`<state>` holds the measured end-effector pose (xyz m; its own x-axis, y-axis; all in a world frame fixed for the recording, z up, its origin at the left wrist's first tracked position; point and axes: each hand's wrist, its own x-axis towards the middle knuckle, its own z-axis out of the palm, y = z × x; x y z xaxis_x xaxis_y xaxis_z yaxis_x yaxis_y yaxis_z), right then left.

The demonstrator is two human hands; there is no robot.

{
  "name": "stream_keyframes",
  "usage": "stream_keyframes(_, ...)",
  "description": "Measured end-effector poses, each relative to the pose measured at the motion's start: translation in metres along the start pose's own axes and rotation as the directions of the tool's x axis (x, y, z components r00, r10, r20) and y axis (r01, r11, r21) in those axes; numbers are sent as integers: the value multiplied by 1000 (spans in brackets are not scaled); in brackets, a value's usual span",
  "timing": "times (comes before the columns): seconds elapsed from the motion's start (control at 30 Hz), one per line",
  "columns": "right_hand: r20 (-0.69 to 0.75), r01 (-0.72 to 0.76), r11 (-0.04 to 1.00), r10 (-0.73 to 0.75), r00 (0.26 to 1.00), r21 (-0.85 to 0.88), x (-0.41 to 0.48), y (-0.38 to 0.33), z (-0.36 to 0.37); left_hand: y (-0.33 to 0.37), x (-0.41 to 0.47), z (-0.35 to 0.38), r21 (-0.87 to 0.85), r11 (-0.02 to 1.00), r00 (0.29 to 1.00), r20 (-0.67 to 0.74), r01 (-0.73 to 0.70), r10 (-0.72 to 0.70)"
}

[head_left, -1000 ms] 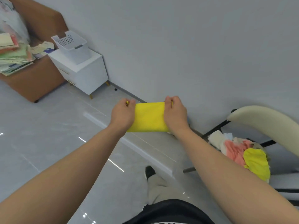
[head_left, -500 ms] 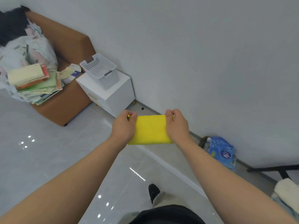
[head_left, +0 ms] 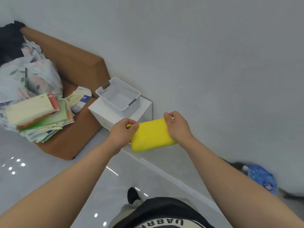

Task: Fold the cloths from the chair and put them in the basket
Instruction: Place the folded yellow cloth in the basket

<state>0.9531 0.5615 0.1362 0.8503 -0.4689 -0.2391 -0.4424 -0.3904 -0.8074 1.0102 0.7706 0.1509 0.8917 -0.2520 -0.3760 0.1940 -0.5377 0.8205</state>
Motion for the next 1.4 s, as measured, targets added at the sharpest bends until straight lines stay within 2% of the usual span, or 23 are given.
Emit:
stream_keyframes(0.17,29,-79,993,76,997,90,50,-43,40,-1,87,-61,10,1000,994,111,14,-15)
stream_keyframes(0.33,106,-221,953,203,973,205,121,-72,78,-4,178,-96,33,998,982,180,46,-52)
stream_keyframes(0.53,147,-248,949,221,964,195,236,-103,138,-15,296,-136,71,988,964,222,135,-148)
stream_keyframes(0.67,157,-157,987,157,975,-11,307,-131,176,-26,363,-160,93,971,938,252,220,-236)
stream_keyframes(0.8,255,-45,959,119,960,-278,375,-153,216,-46,430,-170,159,960,910,314,229,-269)
stream_keyframes(0.9,290,2,901,138,947,-434,423,-150,254,-66,485,-165,307,944,897,374,118,-234)
stream_keyframes(1.0,351,68,819,167,921,-569,458,-124,299,-106,543,-151,481,877,871,429,3,-238)
stream_keyframes(1.1,378,108,707,238,895,-699,475,-93,338,-146,588,-128,603,793,781,535,-86,-321)
stream_keyframes(1.23,355,102,592,330,874,-800,486,-56,373,-189,618,-90,648,736,634,656,-195,-409)
stream_keyframes(1.3,350,82,583,363,863,-808,490,-32,389,-205,625,-71,662,710,593,679,-240,-432)
stream_keyframes(1.4,336,41,584,408,849,-811,494,-5,409,-221,632,-51,689,666,585,676,-286,-448)
